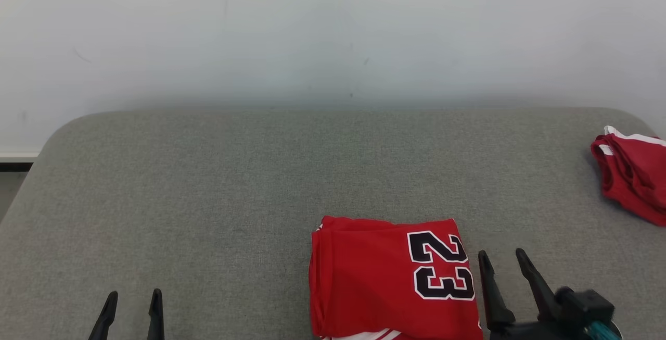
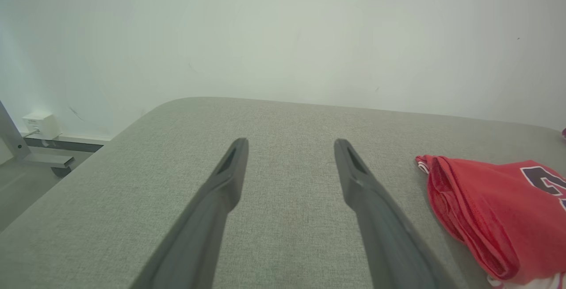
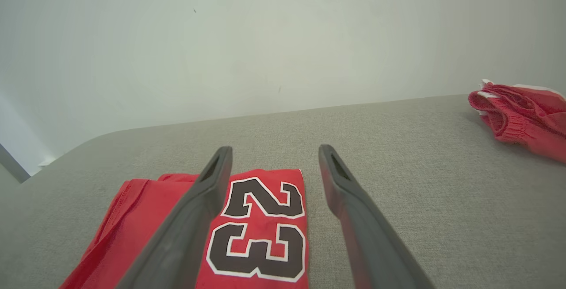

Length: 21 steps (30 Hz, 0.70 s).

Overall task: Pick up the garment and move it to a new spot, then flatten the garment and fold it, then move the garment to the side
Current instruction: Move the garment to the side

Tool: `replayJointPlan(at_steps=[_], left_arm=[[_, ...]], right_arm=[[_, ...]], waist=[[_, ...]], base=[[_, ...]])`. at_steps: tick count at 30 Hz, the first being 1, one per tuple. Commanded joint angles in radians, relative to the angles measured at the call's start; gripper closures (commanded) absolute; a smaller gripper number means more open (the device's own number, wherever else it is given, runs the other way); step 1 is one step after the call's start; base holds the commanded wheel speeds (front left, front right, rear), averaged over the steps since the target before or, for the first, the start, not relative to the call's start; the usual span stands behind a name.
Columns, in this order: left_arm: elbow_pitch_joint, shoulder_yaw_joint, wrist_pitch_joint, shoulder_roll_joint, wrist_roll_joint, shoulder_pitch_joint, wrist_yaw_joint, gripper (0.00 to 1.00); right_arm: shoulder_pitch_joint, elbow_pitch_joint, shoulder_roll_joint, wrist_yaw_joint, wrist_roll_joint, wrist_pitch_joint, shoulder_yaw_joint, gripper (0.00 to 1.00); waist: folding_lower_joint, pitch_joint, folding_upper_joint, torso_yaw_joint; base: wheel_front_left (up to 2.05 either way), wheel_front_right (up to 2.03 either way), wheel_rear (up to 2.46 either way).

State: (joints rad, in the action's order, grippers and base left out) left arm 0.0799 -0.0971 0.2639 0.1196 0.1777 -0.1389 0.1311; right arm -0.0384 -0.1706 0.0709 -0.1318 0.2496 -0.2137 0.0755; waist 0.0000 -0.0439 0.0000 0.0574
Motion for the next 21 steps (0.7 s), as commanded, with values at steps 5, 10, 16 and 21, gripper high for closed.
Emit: replayJointPlan(at_steps=[5,10,16,21], left_arm=[[0.007,0.018,0.000,0.003,0.003,0.035,-0.001,0.00],[0.015,0.035,0.000,0.003,0.008,0.053,-0.001,0.00],[0.019,0.034,0.000,0.001,0.019,0.076,-0.001,0.00],[0.027,0.034,0.000,-0.001,0.022,0.085,-0.001,0.00]], right_arm=[[0.117,-0.108,-0.007,0.002,-0.018,0.083,0.014,0.00],[0.212,-0.255,0.003,0.002,-0.033,0.126,-0.003,0.00],[0.310,-0.457,0.008,0.002,-0.037,0.119,-0.021,0.00],[0.349,-0.595,0.003,0.002,-0.021,0.090,-0.009,0.00]], waist=[[0.0000,0.024,0.0000,0.021],[0.0000,0.048,0.0000,0.048],[0.0000,0.096,0.0000,0.072],[0.0000,0.109,0.0000,0.074]], base=[[0.00,0.00,0.00],[0.00,0.00,0.00],[0.00,0.00,0.00],[0.00,0.00,0.00]])
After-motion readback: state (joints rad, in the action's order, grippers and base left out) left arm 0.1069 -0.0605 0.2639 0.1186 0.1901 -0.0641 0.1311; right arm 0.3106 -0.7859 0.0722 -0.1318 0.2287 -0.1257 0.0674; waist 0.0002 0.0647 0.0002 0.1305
